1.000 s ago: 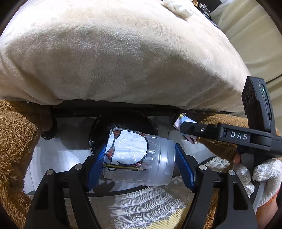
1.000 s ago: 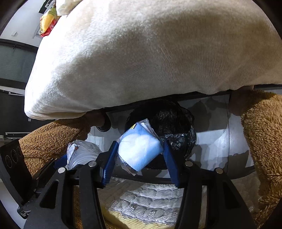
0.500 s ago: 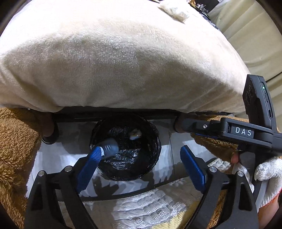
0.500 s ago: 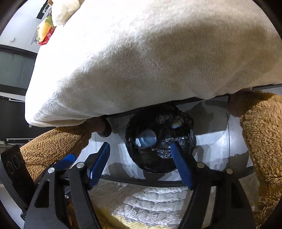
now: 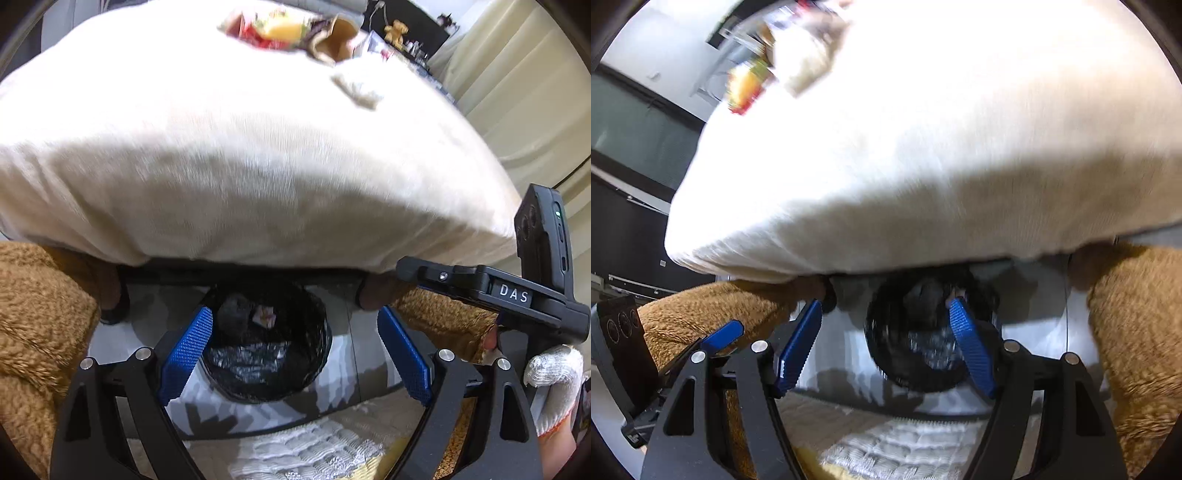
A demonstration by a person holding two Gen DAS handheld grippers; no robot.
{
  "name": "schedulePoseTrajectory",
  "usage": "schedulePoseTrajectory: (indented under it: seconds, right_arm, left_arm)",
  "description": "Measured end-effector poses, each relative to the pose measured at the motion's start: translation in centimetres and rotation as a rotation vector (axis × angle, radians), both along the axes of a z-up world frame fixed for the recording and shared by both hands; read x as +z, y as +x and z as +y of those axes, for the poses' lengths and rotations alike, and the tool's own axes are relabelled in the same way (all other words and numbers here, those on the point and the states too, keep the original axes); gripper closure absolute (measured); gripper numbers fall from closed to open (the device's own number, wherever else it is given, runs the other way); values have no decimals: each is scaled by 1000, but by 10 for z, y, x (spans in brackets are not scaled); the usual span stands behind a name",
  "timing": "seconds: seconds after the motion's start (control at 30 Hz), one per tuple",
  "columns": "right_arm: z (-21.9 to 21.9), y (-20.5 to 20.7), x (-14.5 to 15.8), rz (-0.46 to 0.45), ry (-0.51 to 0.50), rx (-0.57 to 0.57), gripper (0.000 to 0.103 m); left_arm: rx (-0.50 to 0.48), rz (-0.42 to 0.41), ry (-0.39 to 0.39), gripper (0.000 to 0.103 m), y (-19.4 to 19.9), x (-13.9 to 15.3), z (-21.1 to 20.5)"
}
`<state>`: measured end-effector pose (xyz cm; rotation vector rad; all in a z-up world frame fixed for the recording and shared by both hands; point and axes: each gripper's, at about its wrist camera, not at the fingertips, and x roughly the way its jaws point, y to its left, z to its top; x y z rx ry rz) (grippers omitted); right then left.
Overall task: Collect trash
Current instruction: 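Open both tools to drop the cup and blue-white item into the bin, then grasp the yellow snack wrapper with the left tool while the right tool grasps the white tissue ball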
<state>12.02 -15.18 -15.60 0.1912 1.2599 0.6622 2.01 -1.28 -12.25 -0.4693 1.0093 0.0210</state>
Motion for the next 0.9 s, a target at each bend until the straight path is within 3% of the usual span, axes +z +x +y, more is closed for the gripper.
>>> schedulePoseTrajectory:
  seconds: [0.17, 0.57, 0.7, 0.9]
  right_arm:
    - [-2, -14, 33, -187, 42, 27, 31]
    - [1, -15, 88, -434, 104, 79, 31]
    - [11, -5, 101, -473, 101, 111, 31]
    - [22, 27, 103, -456, 85, 127, 31]
  left_arm:
    - [13, -99, 34, 15, -8, 23, 4]
    - [22, -236, 99, 15, 1, 73, 32]
    - [21, -262, 124, 15, 16, 88, 45]
    - [2, -295, 176, 15, 45, 104, 65]
